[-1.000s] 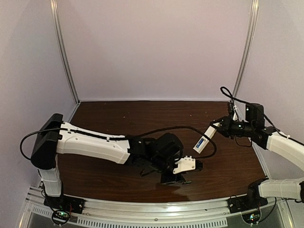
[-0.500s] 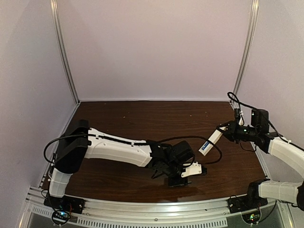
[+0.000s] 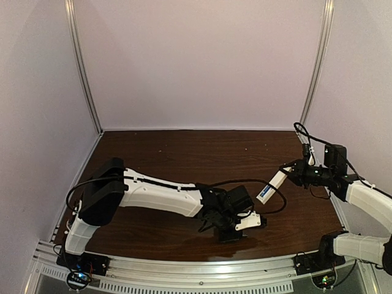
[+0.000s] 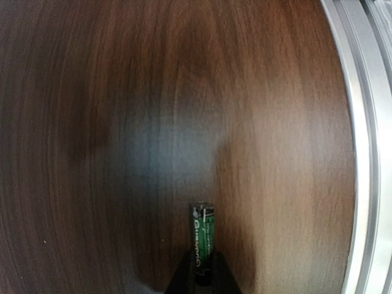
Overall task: Load the batteries into the remote control
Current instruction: Pick up the battery from the center of the board, then place the battery in the battery compartment.
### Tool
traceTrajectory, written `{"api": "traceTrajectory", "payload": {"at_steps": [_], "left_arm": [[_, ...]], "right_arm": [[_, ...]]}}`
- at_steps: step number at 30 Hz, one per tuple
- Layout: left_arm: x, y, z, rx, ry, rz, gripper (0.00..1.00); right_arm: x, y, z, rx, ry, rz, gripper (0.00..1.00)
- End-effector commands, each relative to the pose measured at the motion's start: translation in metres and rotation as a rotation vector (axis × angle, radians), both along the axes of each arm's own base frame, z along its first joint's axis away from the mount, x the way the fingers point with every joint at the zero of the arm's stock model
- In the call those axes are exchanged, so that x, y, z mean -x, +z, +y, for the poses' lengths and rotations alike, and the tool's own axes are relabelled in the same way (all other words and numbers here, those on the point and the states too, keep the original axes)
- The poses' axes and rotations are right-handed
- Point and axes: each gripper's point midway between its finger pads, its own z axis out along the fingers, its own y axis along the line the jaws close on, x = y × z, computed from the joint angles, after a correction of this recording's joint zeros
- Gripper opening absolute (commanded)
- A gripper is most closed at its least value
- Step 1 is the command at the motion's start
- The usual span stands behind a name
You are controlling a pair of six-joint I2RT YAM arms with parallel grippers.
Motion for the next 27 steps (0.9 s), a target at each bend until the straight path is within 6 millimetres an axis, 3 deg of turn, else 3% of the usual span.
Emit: {"api": "traceTrajectory", "payload": {"at_steps": [1, 4, 7, 11, 15, 21, 27], "left_arm": [[0.001, -0.007, 0.007, -0.046, 0.024, 0.009, 0.03], [0.003, 0.011, 0.016, -0.013, 0.056, 0.043, 0.00], [0.002, 0.047, 0.028, 0.071, 0.119, 0.095, 0.00], [0.002, 0.111, 0.042, 0.218, 0.208, 0.132, 0.00], [0.002, 0.147, 0.049, 0.291, 0.299, 0.193, 0.00], [-0.005, 0.158, 0.048, 0.289, 0.407, 0.315, 0.00], [-0.020, 0.160, 0.047, 0.270, 0.503, 0.284, 0.00]], "right_arm": [[0.003, 0.003, 0.001, -0.028, 0.004, -0.024, 0.00], [0.005, 0.004, 0.003, -0.070, -0.001, -0.035, 0.00], [0.010, 0.002, 0.008, -0.124, -0.008, -0.043, 0.00], [0.016, 0.002, 0.020, -0.156, -0.006, -0.057, 0.00], [0.021, 0.001, 0.037, -0.174, 0.007, -0.065, 0.00], [0.026, 0.003, 0.062, -0.186, 0.033, -0.091, 0.00], [0.030, 0.010, 0.081, -0.203, 0.053, -0.125, 0.00]]}}
